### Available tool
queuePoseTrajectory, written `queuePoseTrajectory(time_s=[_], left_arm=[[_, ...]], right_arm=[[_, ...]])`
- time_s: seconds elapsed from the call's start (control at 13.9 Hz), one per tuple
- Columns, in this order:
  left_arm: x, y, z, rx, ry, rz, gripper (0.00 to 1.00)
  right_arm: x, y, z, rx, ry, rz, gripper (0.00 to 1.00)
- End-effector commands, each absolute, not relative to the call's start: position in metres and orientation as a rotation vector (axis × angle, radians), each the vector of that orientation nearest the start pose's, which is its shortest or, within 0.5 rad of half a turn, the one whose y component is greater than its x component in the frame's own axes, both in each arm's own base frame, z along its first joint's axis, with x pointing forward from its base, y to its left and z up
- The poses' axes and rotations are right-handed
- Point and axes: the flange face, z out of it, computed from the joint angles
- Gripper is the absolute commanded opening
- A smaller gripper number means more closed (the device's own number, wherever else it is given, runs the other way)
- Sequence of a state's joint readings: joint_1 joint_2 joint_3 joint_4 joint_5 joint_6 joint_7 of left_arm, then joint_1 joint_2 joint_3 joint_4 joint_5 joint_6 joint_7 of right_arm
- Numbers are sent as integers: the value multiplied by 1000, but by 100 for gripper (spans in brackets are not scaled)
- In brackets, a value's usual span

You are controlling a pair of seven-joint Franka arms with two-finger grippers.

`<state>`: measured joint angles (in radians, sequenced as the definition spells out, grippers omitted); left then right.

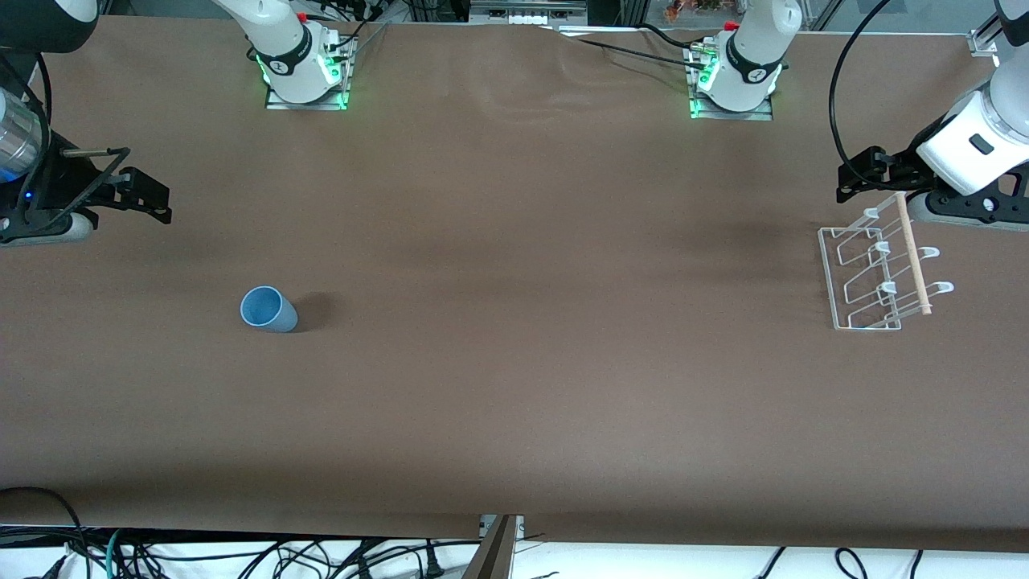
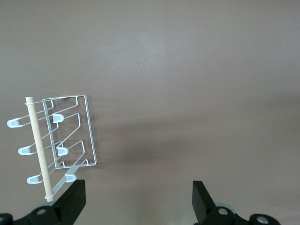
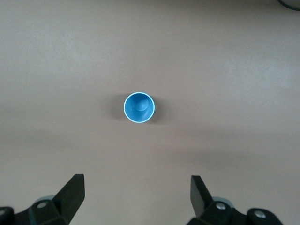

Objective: Transfer cup to left arm and place on rack

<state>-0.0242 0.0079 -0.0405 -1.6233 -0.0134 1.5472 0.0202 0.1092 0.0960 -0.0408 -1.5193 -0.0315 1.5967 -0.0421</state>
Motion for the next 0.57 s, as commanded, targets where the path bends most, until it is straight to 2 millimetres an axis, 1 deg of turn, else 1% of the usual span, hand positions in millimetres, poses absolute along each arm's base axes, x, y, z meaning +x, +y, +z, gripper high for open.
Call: queuePoseTrajectory(time_s=[0.0, 0.5], left_arm=[[551, -34, 597, -3164, 126, 144, 100], [551, -33, 598, -3164, 121, 144, 100]], right_arm=[[586, 38, 603, -3180, -189, 38, 100], [588, 37, 603, -3188, -185, 23, 100]])
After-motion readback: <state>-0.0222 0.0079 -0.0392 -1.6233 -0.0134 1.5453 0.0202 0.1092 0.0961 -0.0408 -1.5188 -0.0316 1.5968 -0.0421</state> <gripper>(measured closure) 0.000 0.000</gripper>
